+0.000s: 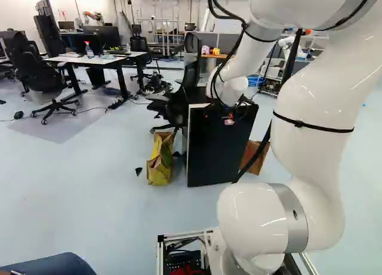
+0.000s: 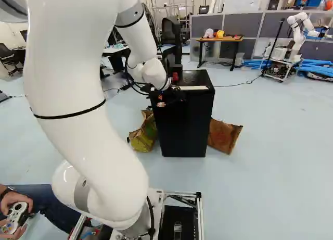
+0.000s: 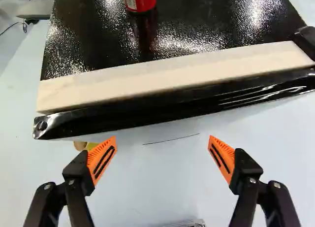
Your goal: Grab a drink from the fridge
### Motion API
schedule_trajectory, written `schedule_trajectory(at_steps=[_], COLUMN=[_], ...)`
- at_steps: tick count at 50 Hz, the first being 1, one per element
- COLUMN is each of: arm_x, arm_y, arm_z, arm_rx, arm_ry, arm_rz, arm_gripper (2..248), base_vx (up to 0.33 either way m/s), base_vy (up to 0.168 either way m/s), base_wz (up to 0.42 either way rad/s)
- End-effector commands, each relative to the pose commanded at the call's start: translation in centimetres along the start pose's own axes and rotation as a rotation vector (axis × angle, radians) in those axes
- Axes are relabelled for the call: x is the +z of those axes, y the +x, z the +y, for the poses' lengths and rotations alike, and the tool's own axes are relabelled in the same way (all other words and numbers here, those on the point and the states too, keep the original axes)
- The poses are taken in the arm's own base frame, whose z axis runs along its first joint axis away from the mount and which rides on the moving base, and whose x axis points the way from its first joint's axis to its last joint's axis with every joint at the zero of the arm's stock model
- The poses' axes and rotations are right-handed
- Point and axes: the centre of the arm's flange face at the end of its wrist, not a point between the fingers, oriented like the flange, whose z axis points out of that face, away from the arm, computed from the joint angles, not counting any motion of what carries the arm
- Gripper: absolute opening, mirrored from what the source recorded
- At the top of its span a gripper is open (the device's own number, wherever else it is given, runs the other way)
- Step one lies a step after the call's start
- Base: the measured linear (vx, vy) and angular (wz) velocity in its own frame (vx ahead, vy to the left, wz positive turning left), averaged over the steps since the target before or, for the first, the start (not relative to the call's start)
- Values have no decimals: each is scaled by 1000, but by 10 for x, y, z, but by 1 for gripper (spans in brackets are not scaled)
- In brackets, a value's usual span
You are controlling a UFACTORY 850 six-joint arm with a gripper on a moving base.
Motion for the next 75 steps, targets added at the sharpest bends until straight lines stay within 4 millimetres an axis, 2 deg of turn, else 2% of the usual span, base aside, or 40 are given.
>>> schedule_trajectory(at_steps=[14, 29, 59, 75], arm_x=[-17, -33, -43, -39], arm_y=[-15, -20, 6, 24], arm_z=[0, -13, -15, -17], arm_rx=[-1, -22, -21, -21], arm_ry=[1, 21, 27, 30], arm_rz=[63, 205, 516, 613], arm_gripper=[247, 247, 247, 247], base_vx=[0, 0, 0, 0], base_vy=[0, 0, 0, 0], base_wz=[0, 0, 0, 0])
